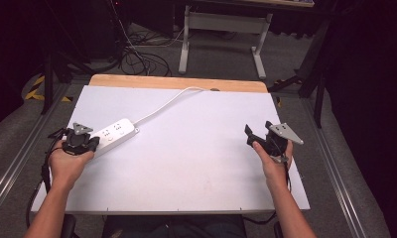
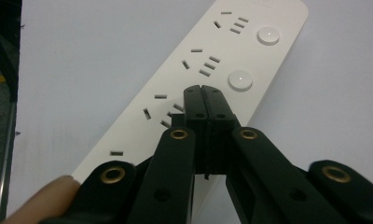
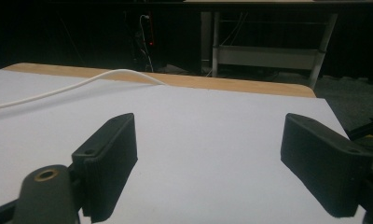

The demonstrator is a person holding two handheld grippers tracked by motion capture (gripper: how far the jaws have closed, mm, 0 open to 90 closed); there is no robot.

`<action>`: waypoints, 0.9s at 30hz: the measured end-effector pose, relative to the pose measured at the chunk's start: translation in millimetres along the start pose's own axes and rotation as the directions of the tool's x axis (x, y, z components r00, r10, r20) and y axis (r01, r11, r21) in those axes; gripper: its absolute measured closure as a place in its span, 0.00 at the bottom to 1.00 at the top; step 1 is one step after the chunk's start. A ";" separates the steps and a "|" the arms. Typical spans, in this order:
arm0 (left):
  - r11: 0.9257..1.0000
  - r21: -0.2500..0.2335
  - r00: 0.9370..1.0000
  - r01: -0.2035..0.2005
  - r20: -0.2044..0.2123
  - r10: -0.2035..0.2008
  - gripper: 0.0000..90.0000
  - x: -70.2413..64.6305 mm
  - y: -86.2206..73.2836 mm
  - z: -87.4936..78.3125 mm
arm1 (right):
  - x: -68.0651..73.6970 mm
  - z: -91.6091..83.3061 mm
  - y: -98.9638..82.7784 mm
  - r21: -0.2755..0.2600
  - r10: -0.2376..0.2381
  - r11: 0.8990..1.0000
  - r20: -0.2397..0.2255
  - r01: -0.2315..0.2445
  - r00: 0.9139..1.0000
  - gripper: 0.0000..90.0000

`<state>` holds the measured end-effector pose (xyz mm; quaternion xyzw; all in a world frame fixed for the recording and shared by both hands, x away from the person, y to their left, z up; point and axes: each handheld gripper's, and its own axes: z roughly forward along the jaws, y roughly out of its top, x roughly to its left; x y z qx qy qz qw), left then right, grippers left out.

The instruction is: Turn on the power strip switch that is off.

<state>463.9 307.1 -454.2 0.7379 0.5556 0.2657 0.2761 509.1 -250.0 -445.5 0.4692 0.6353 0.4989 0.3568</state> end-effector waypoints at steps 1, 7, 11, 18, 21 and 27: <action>1.000 0.004 1.000 0.002 -0.002 -0.002 1.00 -0.2 -0.1 0.1 | 0.0 -0.2 0.0 -0.003 0.000 1.000 -0.001 0.000 1.000 0.21; 1.000 0.018 1.000 0.010 0.008 -0.010 1.00 0.9 -1.0 0.6 | -0.7 -0.5 0.1 -0.004 0.003 1.000 -0.001 -0.003 1.000 0.21; 1.000 0.018 1.000 0.016 0.018 -0.017 1.00 2.5 -1.3 0.5 | -0.4 -0.4 0.0 -0.003 0.003 1.000 -0.002 -0.003 1.000 0.21; 0.998 0.010 0.997 0.058 0.041 -0.058 1.00 3.5 -3.7 1.6 | 0.0 -0.6 0.0 -0.003 0.002 1.000 0.004 -0.002 1.000 0.21; 0.999 0.011 0.999 0.043 0.030 -0.043 1.00 1.9 -4.0 1.8 | -0.5 -1.1 0.1 -0.004 0.003 1.000 0.006 -0.003 1.000 0.21; 0.998 0.014 0.998 0.056 0.029 -0.057 1.00 2.1 -4.8 2.6 | -0.9 -1.5 0.1 -0.004 0.006 1.000 0.010 -0.006 1.000 0.21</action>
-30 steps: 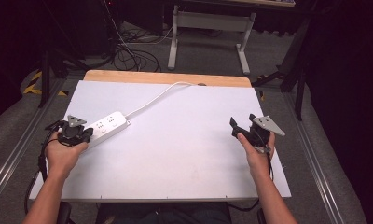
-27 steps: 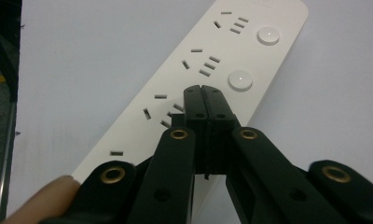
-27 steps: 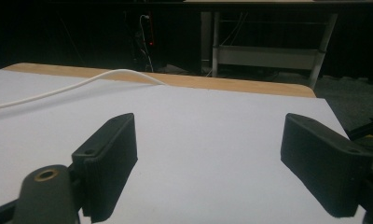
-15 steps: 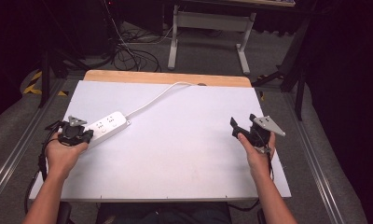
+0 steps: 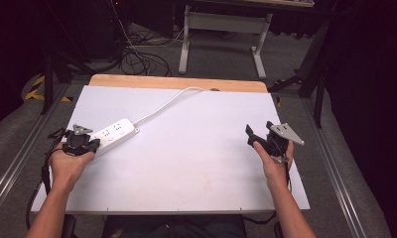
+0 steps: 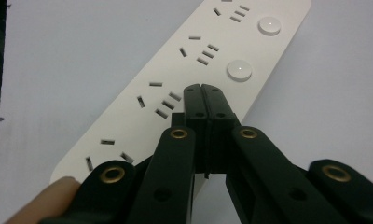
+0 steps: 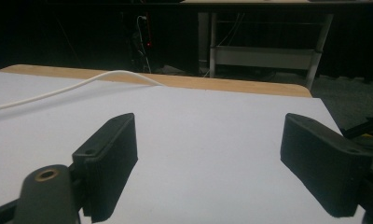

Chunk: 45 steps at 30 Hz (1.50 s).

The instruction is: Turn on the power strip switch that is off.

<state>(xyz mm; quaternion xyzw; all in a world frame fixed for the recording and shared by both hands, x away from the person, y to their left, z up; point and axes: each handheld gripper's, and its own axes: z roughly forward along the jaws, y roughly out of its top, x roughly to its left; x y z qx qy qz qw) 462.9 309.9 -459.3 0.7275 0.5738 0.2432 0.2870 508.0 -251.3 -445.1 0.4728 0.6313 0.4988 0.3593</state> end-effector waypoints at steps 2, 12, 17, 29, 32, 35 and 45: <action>1.000 -0.001 1.000 -0.001 0.002 0.001 1.00 0.3 -0.2 0.1 | 0.1 -0.1 0.1 0.002 0.000 1.000 0.000 0.000 1.000 0.21; 1.000 -0.002 0.999 0.017 0.038 -0.016 1.00 -0.5 -0.4 1.1 | 0.2 -0.2 0.2 0.002 0.001 1.000 0.000 -0.001 1.000 0.21; 0.992 0.037 0.983 -0.123 -0.136 0.127 1.00 -23.2 4.5 5.9 | 0.0 -0.6 0.5 -0.002 0.003 1.000 0.001 -0.003 1.000 0.21; 0.999 0.014 0.996 -0.045 -0.078 0.046 1.00 -10.3 1.1 3.9 | -6.1 -6.2 1.8 -0.015 0.019 1.000 0.019 -0.018 1.000 0.21; 0.998 0.015 0.995 -0.058 -0.083 0.059 1.00 -11.1 1.1 3.9 | -5.5 -7.0 1.9 -0.016 0.018 1.000 0.018 -0.017 1.000 0.21; 0.998 0.015 0.995 -0.059 -0.082 0.060 1.00 -11.4 1.1 4.0 | -3.7 -7.9 2.1 -0.017 0.012 1.000 0.018 -0.012 1.000 0.21; 0.998 0.020 0.995 -0.057 -0.078 0.059 1.00 -10.6 1.8 3.8 | -4.3 -9.3 2.0 -0.014 0.011 1.000 0.021 -0.010 1.000 0.21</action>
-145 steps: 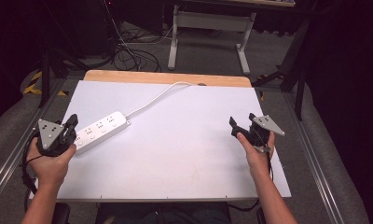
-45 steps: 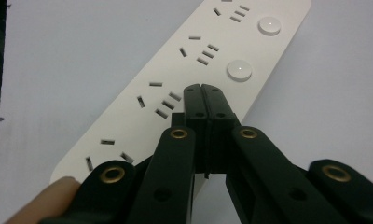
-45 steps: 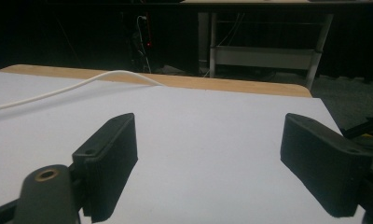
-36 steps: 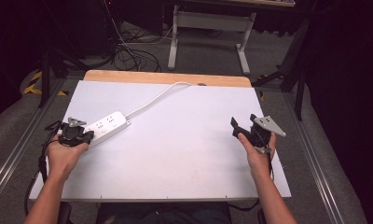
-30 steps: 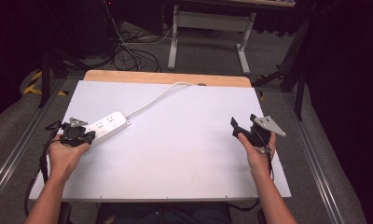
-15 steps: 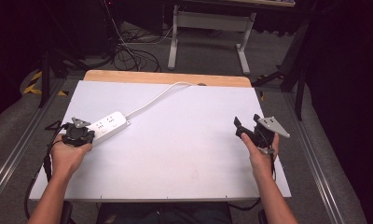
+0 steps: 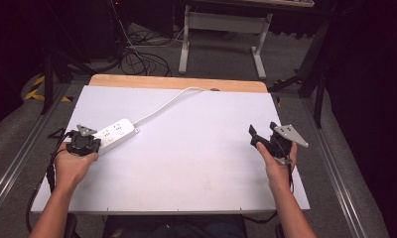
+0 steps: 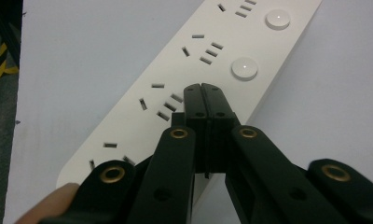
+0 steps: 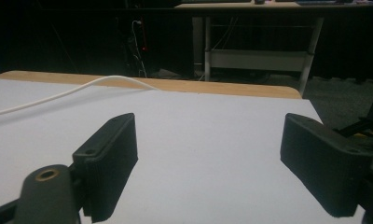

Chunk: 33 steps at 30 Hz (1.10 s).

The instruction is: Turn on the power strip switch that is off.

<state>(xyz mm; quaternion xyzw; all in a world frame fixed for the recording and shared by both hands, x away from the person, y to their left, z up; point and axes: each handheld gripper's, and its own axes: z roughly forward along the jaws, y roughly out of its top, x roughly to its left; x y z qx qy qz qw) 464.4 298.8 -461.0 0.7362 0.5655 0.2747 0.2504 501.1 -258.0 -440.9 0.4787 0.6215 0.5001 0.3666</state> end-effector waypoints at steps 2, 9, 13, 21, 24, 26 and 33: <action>1.000 0.000 1.000 0.002 0.001 -0.002 1.00 0.2 0.1 0.0 | -0.2 0.2 -0.1 0.000 0.001 1.000 0.001 -0.001 1.000 0.21; 1.000 -0.005 1.000 0.023 0.006 -0.023 1.00 0.7 -0.2 -0.2 | 1.2 1.2 -0.2 0.003 -0.003 1.000 -0.002 0.003 1.000 0.21; 1.000 -0.012 1.000 0.015 -0.010 -0.015 1.00 -2.0 -0.8 -0.2 | 0.6 1.9 -0.2 0.006 -0.006 1.000 0.001 0.006 1.000 0.21; 0.999 -0.031 1.000 0.012 -0.008 -0.012 1.00 -4.9 -1.0 -1.6 | 1.8 3.7 -0.3 0.007 -0.007 1.000 -0.003 0.007 1.000 0.22; 0.999 -0.047 1.000 0.007 -0.015 -0.007 1.00 -3.8 -0.5 -3.7 | 1.7 3.5 -0.5 0.010 -0.007 1.000 -0.003 0.007 1.000 0.22; 0.996 -0.086 1.000 0.012 -0.009 -0.013 1.00 -1.6 -0.9 -7.3 | 1.8 3.5 -0.5 0.009 -0.007 1.000 -0.003 0.007 1.000 0.22; 0.963 -0.258 0.997 0.075 0.025 -0.071 1.00 4.0 -0.8 -28.8 | 1.9 5.3 -0.9 0.013 -0.009 1.000 -0.004 0.009 1.000 0.22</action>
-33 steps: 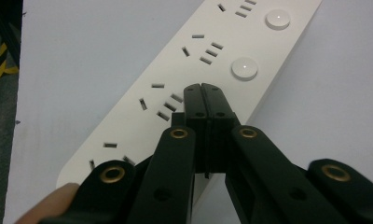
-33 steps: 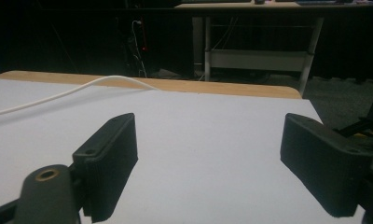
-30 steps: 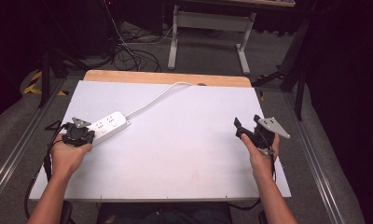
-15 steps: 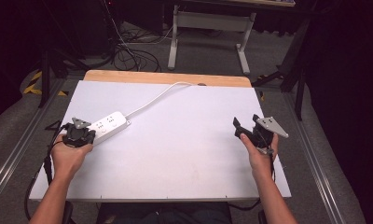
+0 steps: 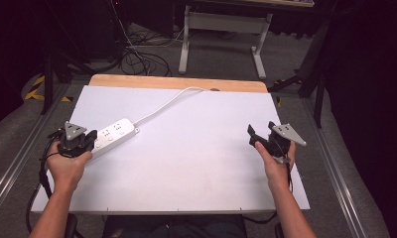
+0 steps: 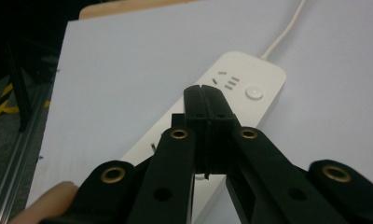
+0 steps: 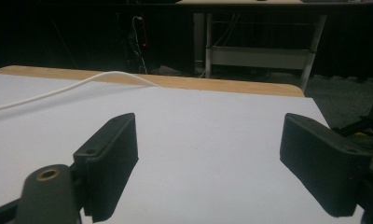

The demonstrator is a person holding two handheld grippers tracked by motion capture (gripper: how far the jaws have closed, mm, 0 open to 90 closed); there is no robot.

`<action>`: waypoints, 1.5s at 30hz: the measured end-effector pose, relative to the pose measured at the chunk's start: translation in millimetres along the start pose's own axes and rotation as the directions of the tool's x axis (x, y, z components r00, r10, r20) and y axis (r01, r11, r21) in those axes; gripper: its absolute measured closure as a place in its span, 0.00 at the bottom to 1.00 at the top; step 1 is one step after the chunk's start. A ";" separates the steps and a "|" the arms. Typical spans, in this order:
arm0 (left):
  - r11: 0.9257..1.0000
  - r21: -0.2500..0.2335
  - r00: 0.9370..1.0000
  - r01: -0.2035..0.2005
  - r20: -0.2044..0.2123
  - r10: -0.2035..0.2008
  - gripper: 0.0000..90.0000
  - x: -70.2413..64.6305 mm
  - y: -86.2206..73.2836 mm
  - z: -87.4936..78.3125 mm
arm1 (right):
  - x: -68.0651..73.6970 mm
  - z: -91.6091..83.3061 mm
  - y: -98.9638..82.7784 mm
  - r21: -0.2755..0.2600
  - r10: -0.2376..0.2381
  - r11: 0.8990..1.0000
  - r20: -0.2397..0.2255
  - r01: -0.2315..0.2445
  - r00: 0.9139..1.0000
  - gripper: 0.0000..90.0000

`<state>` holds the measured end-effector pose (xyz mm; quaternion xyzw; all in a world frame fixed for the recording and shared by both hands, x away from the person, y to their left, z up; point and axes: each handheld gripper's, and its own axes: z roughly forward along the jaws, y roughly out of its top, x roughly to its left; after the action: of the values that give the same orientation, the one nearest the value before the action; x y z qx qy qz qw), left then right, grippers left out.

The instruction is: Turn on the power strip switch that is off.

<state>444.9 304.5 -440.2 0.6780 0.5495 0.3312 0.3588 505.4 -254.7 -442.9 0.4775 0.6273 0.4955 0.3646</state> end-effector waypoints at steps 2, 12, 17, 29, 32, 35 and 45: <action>0.998 -0.052 1.000 0.022 0.003 -0.022 1.00 3.3 1.5 -7.1 | 0.3 -0.6 0.1 0.001 -0.002 1.000 0.001 0.002 1.000 0.22; 0.980 -0.199 1.000 0.024 0.011 -0.023 0.97 6.8 1.8 -20.3 | 0.0 -0.3 -0.1 -0.001 -0.001 1.000 -0.001 0.001 1.000 0.22; 0.972 -0.236 1.000 0.020 0.015 -0.017 0.94 7.7 1.2 -24.5 | 0.2 -0.2 0.0 0.000 -0.001 1.000 -0.001 0.001 1.000 0.22; 0.957 -0.288 0.999 0.043 0.002 -0.045 0.80 11.3 -0.7 -27.9 | 0.7 1.0 -0.1 0.002 0.000 1.000 -0.005 0.000 1.000 0.22; 0.953 -0.299 0.998 0.056 0.007 -0.057 0.70 11.7 -0.3 -27.4 | 0.7 1.1 -0.2 0.002 0.001 1.000 -0.005 -0.001 1.000 0.22; 0.952 -0.299 0.998 0.062 0.005 -0.064 0.65 12.7 0.1 -27.9 | 0.8 1.2 -0.2 0.001 0.001 1.000 -0.005 -0.001 1.000 0.22; 0.950 -0.307 0.998 0.064 -0.007 -0.070 0.52 12.8 1.6 -28.1 | 0.9 1.1 -0.1 0.000 0.001 1.000 -0.006 -0.001 1.000 0.22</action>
<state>424.3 320.2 -423.4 0.5923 0.5172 0.4059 0.4658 506.2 -253.6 -443.3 0.4763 0.6281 0.4970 0.3627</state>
